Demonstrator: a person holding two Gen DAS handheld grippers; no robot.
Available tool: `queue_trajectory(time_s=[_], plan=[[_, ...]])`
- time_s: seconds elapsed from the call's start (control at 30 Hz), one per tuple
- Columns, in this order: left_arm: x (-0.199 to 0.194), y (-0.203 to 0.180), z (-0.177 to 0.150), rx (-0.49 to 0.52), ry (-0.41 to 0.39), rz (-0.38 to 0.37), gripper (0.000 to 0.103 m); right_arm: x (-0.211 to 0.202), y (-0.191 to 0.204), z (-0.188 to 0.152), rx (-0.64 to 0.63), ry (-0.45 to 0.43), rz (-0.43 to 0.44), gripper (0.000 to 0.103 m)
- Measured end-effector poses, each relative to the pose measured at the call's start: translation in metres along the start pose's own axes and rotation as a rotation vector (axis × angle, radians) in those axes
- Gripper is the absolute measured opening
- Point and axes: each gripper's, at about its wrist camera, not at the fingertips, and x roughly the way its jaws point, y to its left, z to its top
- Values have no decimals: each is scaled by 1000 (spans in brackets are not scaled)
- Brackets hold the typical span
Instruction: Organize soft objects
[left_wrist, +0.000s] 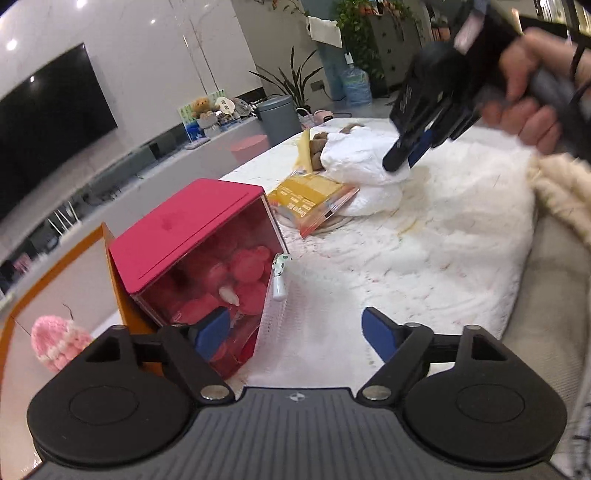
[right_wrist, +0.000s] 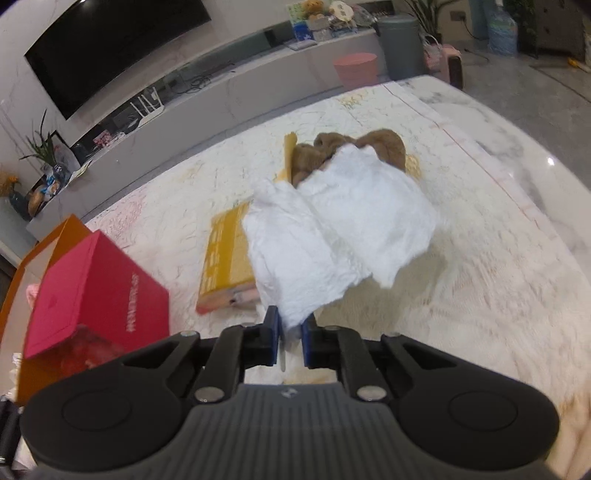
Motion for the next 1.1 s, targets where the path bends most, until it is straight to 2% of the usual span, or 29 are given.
queue_trajectory(time_s=[0.07, 0.17, 0.27, 0.33, 0.4, 0.43, 0.47, 0.5, 0.53, 0.57, 0.6, 0.63, 0.7, 0.73, 0.83, 0.93, 1.0, 1.03, 1.07, 1.1], plan=[[2, -5, -2, 21, 0, 17, 102, -8, 2, -7, 37, 10, 32, 8], [2, -11, -6, 34, 7, 45, 103, -19, 10, -22, 61, 42, 29, 3], [-4, -8, -5, -17, -4, 27, 103, -30, 9, -37, 94, 66, 36, 2], [-6, -8, -3, -48, -12, 29, 103, -35, 6, -46, 96, 74, 10, 2], [-6, -16, -2, -12, -9, 38, 101, -39, 2, -51, 68, 62, -37, 3], [-3, -22, -3, 28, 6, 19, 100, -42, -1, -50, 54, 39, -59, 8], [0, -29, -4, 58, 22, 24, 100, -45, -3, -48, 45, 7, -87, 10], [4, -36, -5, 85, 31, 48, 100, -49, -5, -44, 32, -24, -111, 15], [12, -46, -8, 125, 41, 95, 100, -52, -6, -39, 6, -56, -137, 44], [19, -51, -10, 145, 57, 131, 99, -54, -4, -36, -32, -85, -172, 63], [27, -54, -12, 142, 79, 149, 98, -56, -2, -32, -75, -129, -216, 89], [33, -54, -13, 123, 96, 157, 97, -55, -1, -26, -118, -173, -243, 92], [38, -50, -12, 58, 96, 161, 97, -52, 2, -13, -221, -217, -230, 94], [39, -48, -11, 42, 100, 158, 97, -48, 3, -7, -254, -226, -209, 101], [42, -45, -11, 21, 95, 175, 97, -24, 8, 5, -299, -195, -158, 100], [41, -40, -12, -8, 87, 161, 94, 7, 19, 12, -393, -171, -216, 100], [40, -36, -13, -34, 82, 120, 85, 24, 20, 16, -426, -154, -256, 100], [39, -34, -13, -50, 82, 98, 75, 34, 18, 19, -432, -126, -256, 100], [38, -32, -13, -66, 84, 73, 59, 40, 14, 21, -425, -103, -253, 100], [38, -31, -13, -78, 85, 41, 51, 48, 10, 23, -405, -91, -253, 100]])
